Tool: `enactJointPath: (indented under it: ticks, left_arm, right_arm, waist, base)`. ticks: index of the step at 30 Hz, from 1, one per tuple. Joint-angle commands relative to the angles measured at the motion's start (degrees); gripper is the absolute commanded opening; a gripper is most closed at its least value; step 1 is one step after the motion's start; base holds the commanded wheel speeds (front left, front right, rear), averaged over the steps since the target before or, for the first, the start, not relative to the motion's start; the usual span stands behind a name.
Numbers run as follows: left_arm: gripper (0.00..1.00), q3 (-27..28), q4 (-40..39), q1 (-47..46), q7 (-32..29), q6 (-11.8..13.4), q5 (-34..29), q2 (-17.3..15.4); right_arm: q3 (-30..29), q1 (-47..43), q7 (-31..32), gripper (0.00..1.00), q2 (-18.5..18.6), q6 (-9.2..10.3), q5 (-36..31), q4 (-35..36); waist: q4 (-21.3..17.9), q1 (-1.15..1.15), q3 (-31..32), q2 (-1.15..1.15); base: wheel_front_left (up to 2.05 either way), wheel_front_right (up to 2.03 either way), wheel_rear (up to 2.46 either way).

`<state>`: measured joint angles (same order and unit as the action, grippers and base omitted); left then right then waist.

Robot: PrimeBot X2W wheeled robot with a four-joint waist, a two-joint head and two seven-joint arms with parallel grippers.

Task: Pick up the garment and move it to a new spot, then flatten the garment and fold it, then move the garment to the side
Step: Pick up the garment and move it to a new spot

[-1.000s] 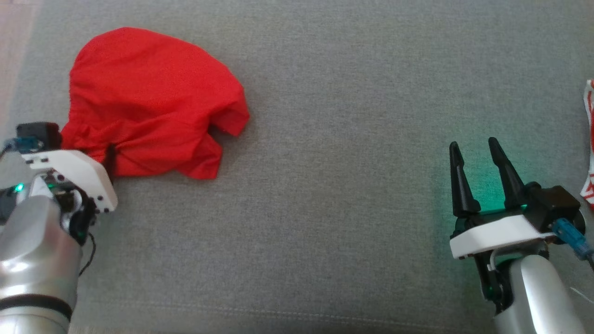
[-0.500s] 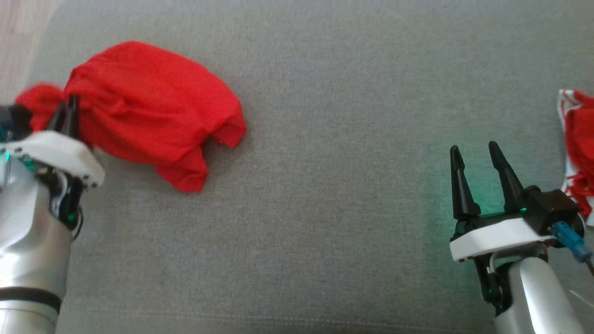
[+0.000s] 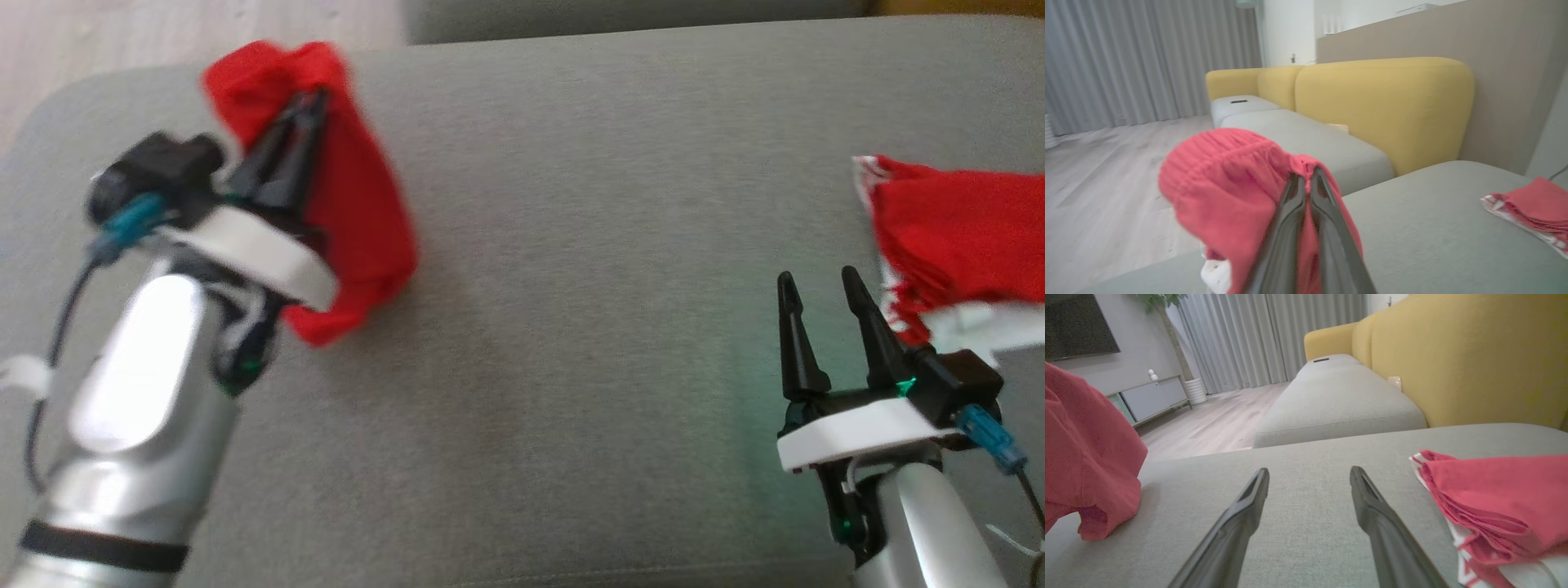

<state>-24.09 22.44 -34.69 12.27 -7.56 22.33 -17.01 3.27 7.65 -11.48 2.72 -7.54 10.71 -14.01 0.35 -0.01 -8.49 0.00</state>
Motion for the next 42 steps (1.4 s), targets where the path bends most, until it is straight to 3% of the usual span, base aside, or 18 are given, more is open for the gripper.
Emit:
enactJointPath:
  ticks: [1,9,12,17,21,31,38,40,41,42]
  left_arm:
    - [0.0,0.9,-3.7,-4.1,-1.1,0.1,0.0,-0.7]
    - [0.0,-5.3,-7.5,-10.8,-5.8,0.4,0.8,6.9]
    - [0.0,-5.0,-7.3,-13.4,-5.9,1.8,2.5,10.9]
    - [0.0,-5.9,-6.5,-16.7,-4.3,5.0,3.3,13.3]
    - [0.0,-5.9,-3.1,-15.5,-2.5,7.1,3.9,13.6]
    - [0.0,-1.5,14.7,-7.7,2.1,11.4,2.6,6.9]
    - [0.0,1.1,21.7,-7.2,2.7,12.6,2.0,5.2]
    - [0.29,2.3,21.8,-6.8,2.7,12.3,1.9,5.0]
    - [0.83,2.9,21.7,-6.5,2.7,12.4,1.7,4.9]
    - [1.0,3.3,21.8,-6.0,2.7,12.3,1.4,4.9]
  right_arm:
    - [1.6,2.4,-0.8,1.0,0.2,0.05,0.6,1.3]
    - [4.6,6.1,-2.1,1.0,0.2,0.05,2.5,-0.7]
    - [5.6,7.0,-2.6,1.0,0.2,0.05,3.2,-1.6]
    - [6.2,7.6,-3.1,1.0,0.2,0.05,3.7,-2.2]
    - [5.8,7.5,-3.3,1.0,0.2,0.05,3.5,-2.0]
    - [4.9,7.3,-3.4,1.0,0.2,0.05,2.3,-1.4]
    - [4.2,7.4,-3.3,1.0,0.2,0.05,1.4,-1.0]
    - [3.9,7.3,-3.2,1.0,0.2,0.05,1.1,-0.9]
    - [3.9,7.3,-3.1,1.0,0.2,0.05,1.0,-0.9]
    - [3.7,7.3,-2.9,1.0,0.2,0.05,0.9,-0.9]
  waist:
    - [-3.0,0.01,1.0,0.0]
    - [-11.0,0.01,1.5,0.0]
    - [-13.4,0.01,1.6,0.0]
    - [-15.0,0.01,1.1,0.0]
    - [-14.8,0.01,0.1,0.0]
    - [-11.8,0.01,-2.7,0.0]
    - [-9.2,0.01,-4.0,0.0]
    - [-8.4,0.01,-4.1,0.0]
    - [-8.1,0.01,-4.0,0.0]
    - [-7.7,0.01,-3.9,0.0]
  base:
    - [0.0,0.0,0.0]
    - [0.0,0.0,0.0]
    - [0.0,0.0,0.0]
    - [0.0,0.0,0.0]
    - [0.0,0.0,0.0]
    - [0.0,0.0,0.0]
    - [0.0,0.0,0.0]
    - [0.0,0.0,0.0]
    - [0.0,0.0,0.0]
    - [0.0,0.0,0.0]
